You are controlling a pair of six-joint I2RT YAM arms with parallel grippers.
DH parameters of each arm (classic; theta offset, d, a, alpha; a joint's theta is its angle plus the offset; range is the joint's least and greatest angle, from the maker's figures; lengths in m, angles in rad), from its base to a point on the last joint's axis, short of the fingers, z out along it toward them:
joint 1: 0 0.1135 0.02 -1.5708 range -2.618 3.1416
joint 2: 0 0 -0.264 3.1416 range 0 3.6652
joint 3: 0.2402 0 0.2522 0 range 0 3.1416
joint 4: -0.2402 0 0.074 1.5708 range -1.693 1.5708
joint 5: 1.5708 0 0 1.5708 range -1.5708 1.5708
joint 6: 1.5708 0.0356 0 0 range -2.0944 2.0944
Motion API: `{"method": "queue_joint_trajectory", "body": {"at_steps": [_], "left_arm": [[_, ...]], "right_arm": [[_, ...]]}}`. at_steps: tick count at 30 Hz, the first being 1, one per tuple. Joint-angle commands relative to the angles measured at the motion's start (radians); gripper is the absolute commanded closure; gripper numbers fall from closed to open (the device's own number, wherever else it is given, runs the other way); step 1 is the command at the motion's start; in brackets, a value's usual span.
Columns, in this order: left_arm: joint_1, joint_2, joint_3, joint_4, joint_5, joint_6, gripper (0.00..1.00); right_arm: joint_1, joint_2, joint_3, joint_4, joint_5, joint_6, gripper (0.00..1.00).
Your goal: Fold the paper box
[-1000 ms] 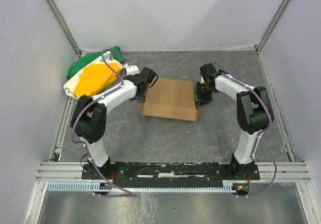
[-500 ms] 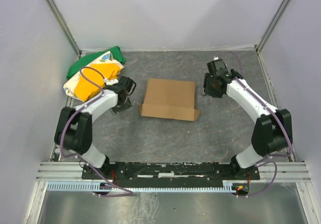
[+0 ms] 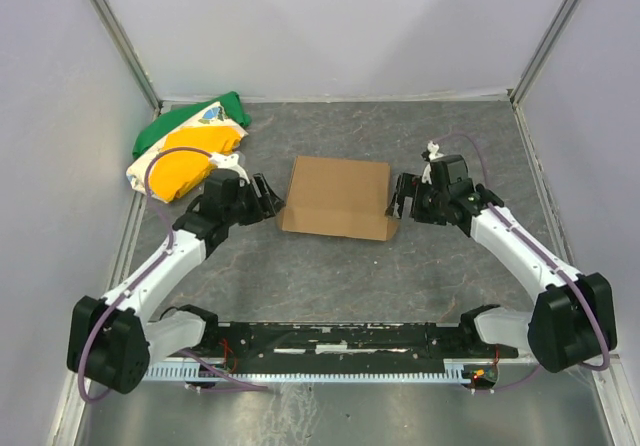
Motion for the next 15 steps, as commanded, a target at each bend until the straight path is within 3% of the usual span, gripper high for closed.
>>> {"method": "queue_joint_trajectory", "body": {"at_steps": [1,6,11,13,15], "left_arm": [[-0.005,0.078,-0.006,0.065,0.183,0.091,0.26],[-0.012,0.112,0.036,0.038,0.209,0.106,0.27],[-0.036,-0.088,-0.093,0.188,0.164,0.087,0.28],[-0.046,-0.127,-0.112,0.196,0.139,0.112,0.27],[-0.064,-0.121,-0.107,0.175,0.123,0.143,0.27]], "right_arm": [[0.011,-0.034,-0.052,0.106,-0.083,-0.005,0.01],[0.023,-0.252,-0.141,0.198,-0.078,0.12,0.01],[0.02,-0.519,-0.211,0.117,-0.039,0.244,0.04],[0.021,-0.507,-0.195,0.073,-0.026,0.189,0.15],[0.021,-0.397,-0.108,-0.102,0.027,0.119,0.15]]}}
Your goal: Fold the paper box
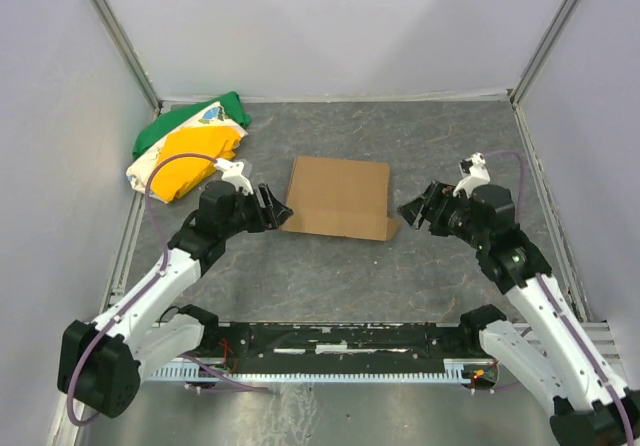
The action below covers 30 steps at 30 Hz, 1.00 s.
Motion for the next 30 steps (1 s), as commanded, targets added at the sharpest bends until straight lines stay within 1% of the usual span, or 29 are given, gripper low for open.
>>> {"method": "queue_joint_trajectory", "body": {"at_steps": [1,2,3,4,6,8,11,14,17,20,23,26,30], "left_arm": [[-0.047,-0.02,0.013,0.059,-0.059,0.099,0.29],[-0.072,-0.006,0.032,0.024,-0.103,0.118,0.3],[-0.099,0.01,0.051,-0.014,-0.158,0.142,0.3],[-0.124,0.023,0.069,-0.047,-0.206,0.161,0.3],[-0.154,0.035,0.091,-0.073,-0.237,0.186,0.28],[-0.156,0.032,0.078,-0.042,-0.238,0.176,0.27],[-0.155,0.058,0.078,-0.023,-0.241,0.176,0.26],[-0.155,0.115,0.122,-0.077,-0.285,0.18,0.27],[-0.154,0.128,0.131,-0.113,-0.336,0.157,0.28],[-0.155,0.104,0.114,-0.071,-0.327,0.151,0.28],[-0.154,0.071,0.08,0.009,-0.326,0.136,0.29],[-0.155,0.084,0.061,0.056,-0.314,0.136,0.31],[-0.155,0.184,0.103,-0.019,-0.286,0.171,0.32]], "right_arm": [[0.003,0.184,0.088,-0.228,0.065,-0.059,0.13],[0.004,0.223,0.09,-0.235,0.05,-0.074,0.09],[0.007,0.247,0.083,-0.227,0.041,-0.087,0.02],[0.01,0.253,0.069,-0.214,0.041,-0.101,0.0],[0.016,0.24,0.053,-0.205,0.065,-0.13,0.01],[0.016,0.246,0.056,-0.206,0.09,-0.151,0.01],[0.034,0.331,0.075,-0.206,0.07,-0.17,0.01],[0.118,0.394,0.09,-0.167,0.132,-0.175,0.01],[0.212,0.465,0.12,-0.146,0.199,-0.156,0.01],[0.271,0.525,0.145,-0.128,0.264,-0.133,0.0],[0.28,0.546,0.164,-0.129,0.31,-0.125,0.03],[0.28,0.533,0.172,-0.122,0.333,-0.131,0.03],[0.28,0.589,0.218,-0.148,0.355,-0.151,0.03]]}}
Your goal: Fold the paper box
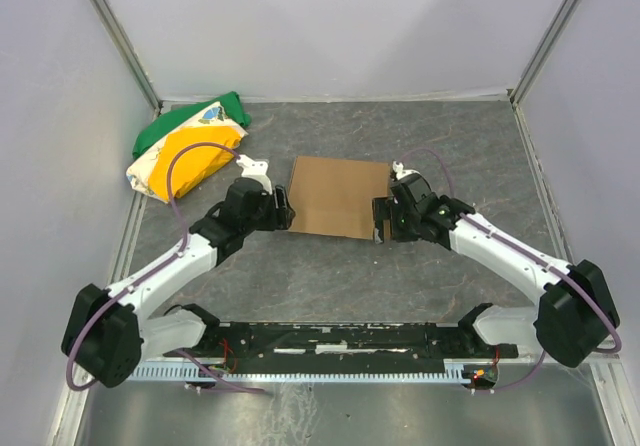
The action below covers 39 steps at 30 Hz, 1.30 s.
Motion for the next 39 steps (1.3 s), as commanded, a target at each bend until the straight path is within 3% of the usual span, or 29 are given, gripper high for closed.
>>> {"method": "queue_joint_trajectory", "body": {"at_steps": [1,7,25,32,39], "left_arm": [[-0.001,0.1,0.047,-0.016,0.019,0.05,0.32],[-0.001,0.179,0.084,-0.042,0.039,0.054,0.31],[-0.001,0.185,0.085,0.012,0.1,0.037,0.3],[0.0,0.153,0.098,-0.008,-0.058,0.081,0.25],[0.001,0.178,0.087,0.107,-0.143,0.122,0.16]], "right_arm": [[0.002,0.053,0.085,0.016,0.053,-0.014,0.03],[0.001,0.095,0.089,0.058,-0.013,0.0,0.05],[0.002,0.089,0.066,0.124,-0.164,0.017,0.04],[0.002,0.084,0.07,0.093,-0.074,0.007,0.01],[-0.002,0.106,0.087,0.089,0.086,-0.028,0.01]]}}
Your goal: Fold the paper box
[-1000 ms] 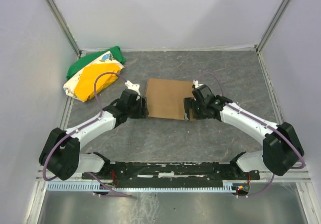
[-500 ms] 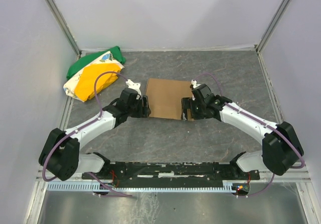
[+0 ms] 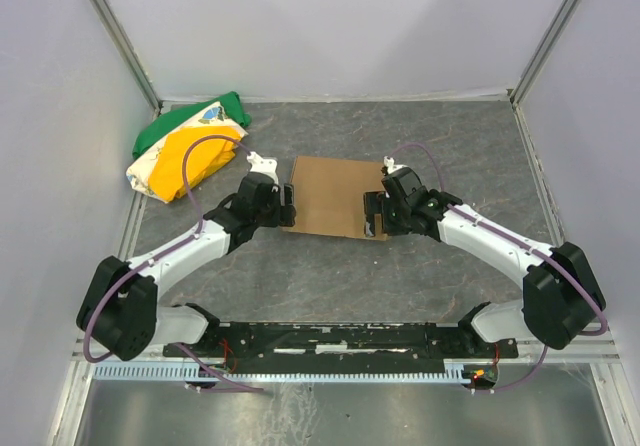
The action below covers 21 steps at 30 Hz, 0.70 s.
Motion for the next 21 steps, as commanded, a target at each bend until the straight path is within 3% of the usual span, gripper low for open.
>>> {"method": "queue_joint_trajectory", "body": {"at_steps": [1,8,15,21], "left_arm": [[0.0,0.012,0.034,0.139,-0.064,0.062,0.16],[0.032,0.067,0.005,0.271,-0.03,0.007,0.15],[0.093,0.038,-0.05,0.38,0.081,-0.059,0.16],[0.094,0.006,-0.086,0.402,0.124,-0.051,0.2]], "right_arm": [[-0.006,0.005,0.033,0.026,0.12,-0.035,0.01],[-0.108,0.059,0.007,0.159,-0.04,-0.042,0.01],[-0.115,0.052,-0.067,0.313,-0.198,-0.041,0.01],[-0.115,0.048,-0.11,0.379,-0.198,-0.053,0.01]]}}
